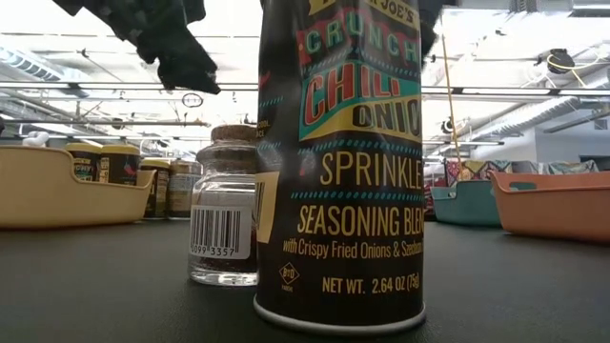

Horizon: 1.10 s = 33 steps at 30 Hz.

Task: Sort spices by type
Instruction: Put the yellow seasoning can into the yellow bin

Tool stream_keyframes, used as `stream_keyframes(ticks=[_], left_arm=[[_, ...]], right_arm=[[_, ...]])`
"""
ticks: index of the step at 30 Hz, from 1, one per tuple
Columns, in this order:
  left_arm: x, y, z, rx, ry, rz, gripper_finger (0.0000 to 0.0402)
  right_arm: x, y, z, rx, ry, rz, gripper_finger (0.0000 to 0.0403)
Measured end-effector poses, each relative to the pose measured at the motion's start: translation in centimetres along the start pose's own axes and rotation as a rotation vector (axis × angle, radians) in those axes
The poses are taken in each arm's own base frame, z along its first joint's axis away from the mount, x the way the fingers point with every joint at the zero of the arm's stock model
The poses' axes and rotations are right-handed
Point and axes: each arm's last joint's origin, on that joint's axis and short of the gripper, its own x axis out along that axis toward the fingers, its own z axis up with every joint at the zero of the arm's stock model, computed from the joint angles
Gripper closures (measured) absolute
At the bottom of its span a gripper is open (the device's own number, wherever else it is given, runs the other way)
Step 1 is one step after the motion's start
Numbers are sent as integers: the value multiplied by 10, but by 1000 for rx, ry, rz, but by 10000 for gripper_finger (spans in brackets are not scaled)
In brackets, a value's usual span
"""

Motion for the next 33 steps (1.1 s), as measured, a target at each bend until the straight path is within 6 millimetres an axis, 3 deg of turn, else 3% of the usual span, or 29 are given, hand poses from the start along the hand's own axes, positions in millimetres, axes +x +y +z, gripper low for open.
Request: stream_keyframes(ticks=[7, 14, 22, 28, 33], left_arm=[[12, -3, 13, -13, -171, -1, 126], [49, 1, 18, -18, -214, 14, 126], [75, 28, 40, -60, -183, 0, 126], [104, 46, 44, -41, -126, 50, 126], [123, 49, 44, -13, -87, 15, 126]], right_arm=[[1, 20, -65, 122, -340, 2, 115], [24, 44, -110, 112, -549, 82, 115], [34, 49, -123, 72, -556, 85, 115], [33, 48, -121, 8, -587, 58, 115], [33, 46, -122, 2, -578, -15, 115]])
